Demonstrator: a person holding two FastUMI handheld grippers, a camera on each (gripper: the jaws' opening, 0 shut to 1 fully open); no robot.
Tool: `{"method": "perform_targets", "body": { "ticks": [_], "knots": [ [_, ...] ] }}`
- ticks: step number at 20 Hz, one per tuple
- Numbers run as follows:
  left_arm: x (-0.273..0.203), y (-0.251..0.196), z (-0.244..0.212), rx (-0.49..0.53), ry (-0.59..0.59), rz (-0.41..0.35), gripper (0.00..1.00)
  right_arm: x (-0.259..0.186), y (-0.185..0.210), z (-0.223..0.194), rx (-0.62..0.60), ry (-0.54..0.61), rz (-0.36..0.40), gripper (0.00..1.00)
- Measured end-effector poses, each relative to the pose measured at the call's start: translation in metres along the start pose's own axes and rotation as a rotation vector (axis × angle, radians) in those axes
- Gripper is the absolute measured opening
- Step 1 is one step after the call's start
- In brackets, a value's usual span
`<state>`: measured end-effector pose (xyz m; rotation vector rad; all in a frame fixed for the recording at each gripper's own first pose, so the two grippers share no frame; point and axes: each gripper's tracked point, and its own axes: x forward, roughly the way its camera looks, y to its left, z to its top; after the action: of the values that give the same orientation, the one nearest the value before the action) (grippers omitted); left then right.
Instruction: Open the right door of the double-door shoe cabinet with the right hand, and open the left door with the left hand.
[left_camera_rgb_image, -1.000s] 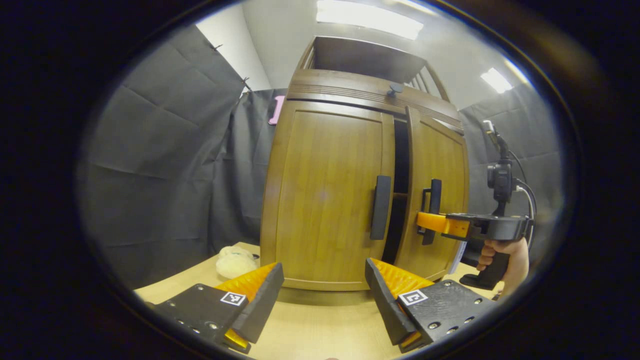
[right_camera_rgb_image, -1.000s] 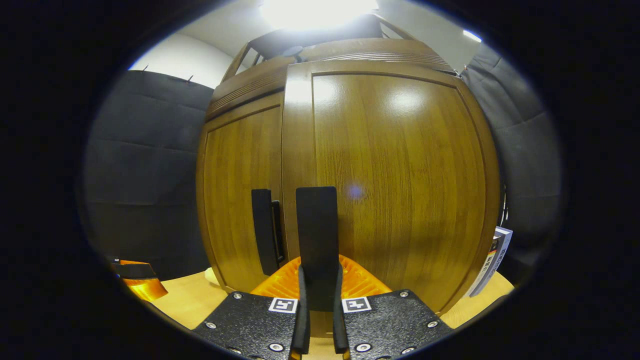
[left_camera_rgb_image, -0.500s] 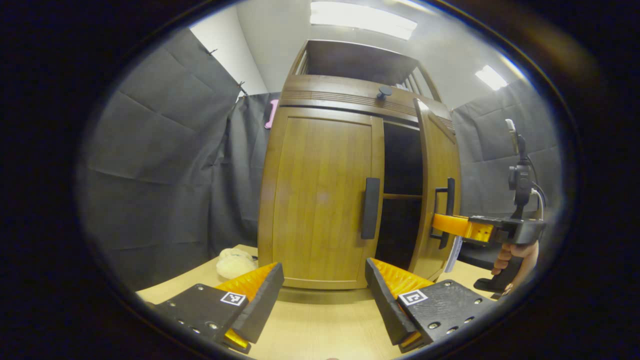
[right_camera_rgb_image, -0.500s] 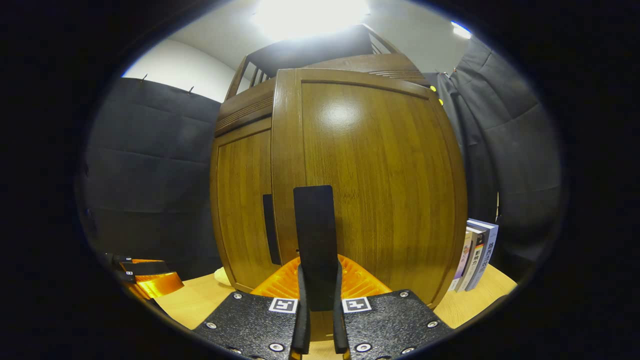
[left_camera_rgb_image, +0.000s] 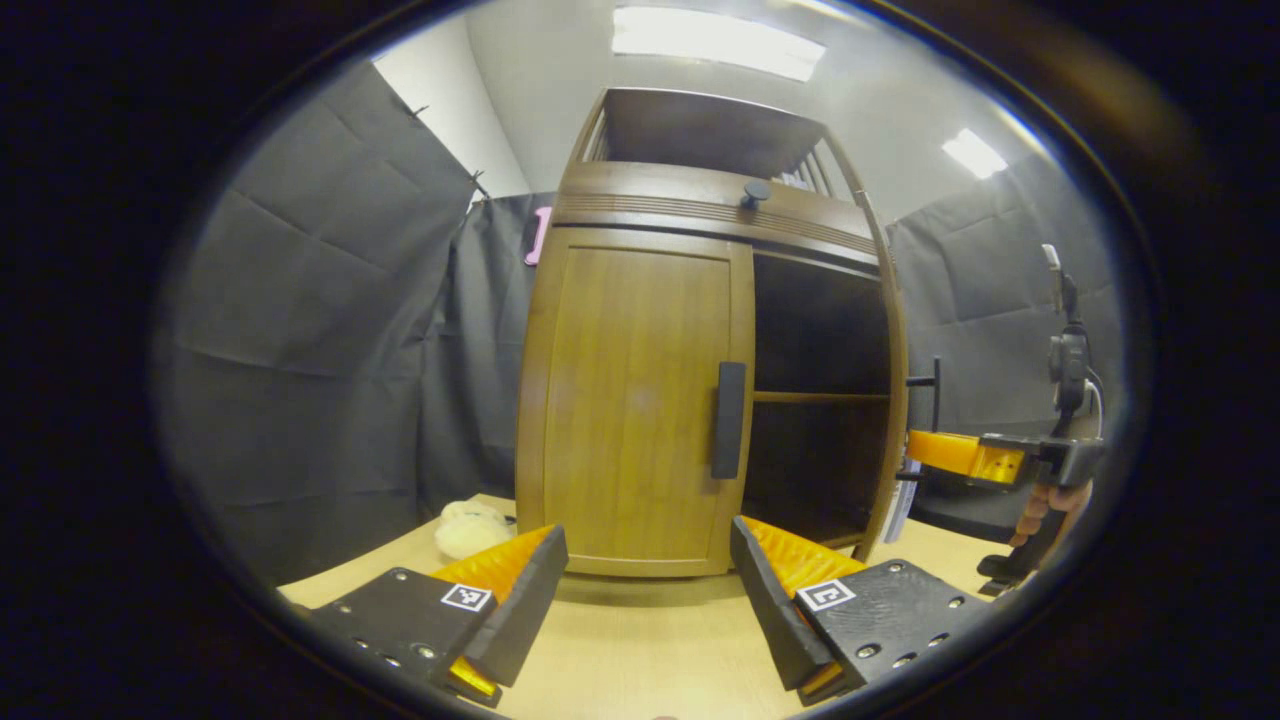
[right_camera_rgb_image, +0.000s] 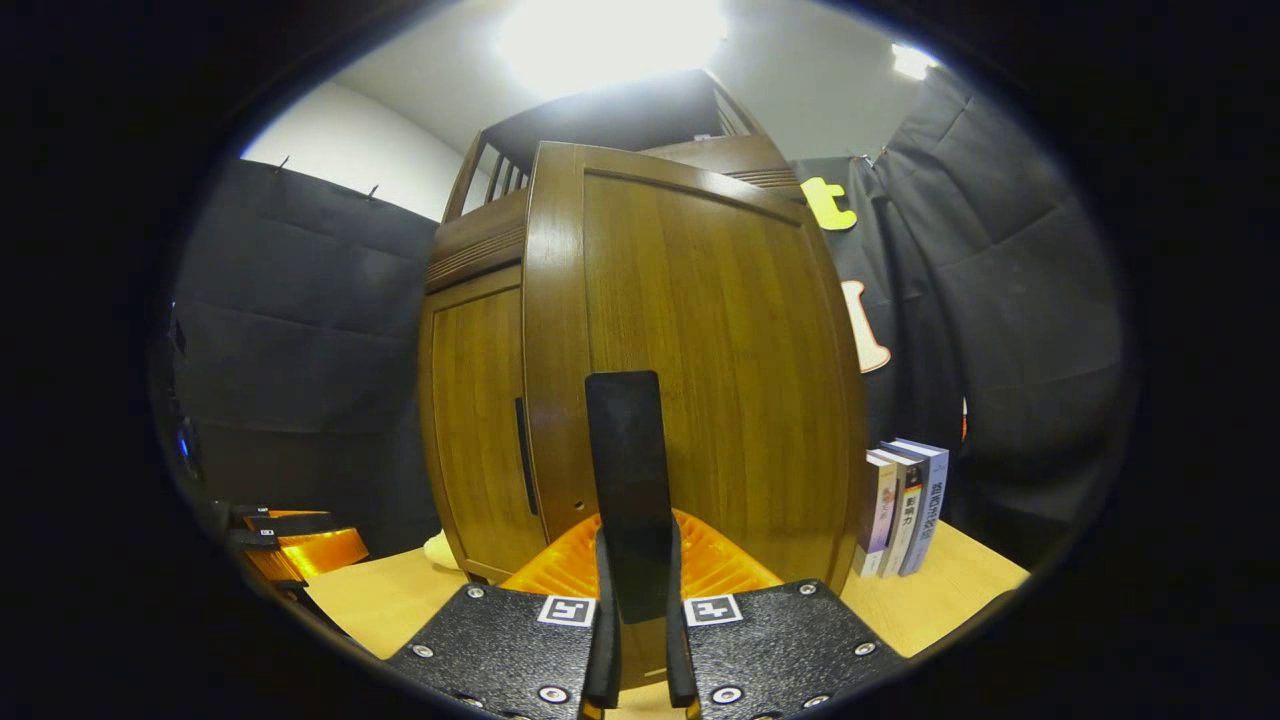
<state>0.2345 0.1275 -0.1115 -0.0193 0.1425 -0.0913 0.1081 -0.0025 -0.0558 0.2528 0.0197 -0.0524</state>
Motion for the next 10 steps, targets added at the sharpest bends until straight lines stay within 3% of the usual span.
{"method": "perform_targets", "body": {
  "ticks": [6,10],
  "knots": [
    [0.021,0.04,0.004,-0.001,-0.014,-0.002,0.98,-0.035,-0.029,0.006,-0.005,-0.002,-0.022,0.18],
    [0.028,0.04,0.008,0.007,-0.018,-0.006,0.98,-0.054,-0.054,0.011,-0.016,-0.014,-0.054,0.18]
  ]
}}
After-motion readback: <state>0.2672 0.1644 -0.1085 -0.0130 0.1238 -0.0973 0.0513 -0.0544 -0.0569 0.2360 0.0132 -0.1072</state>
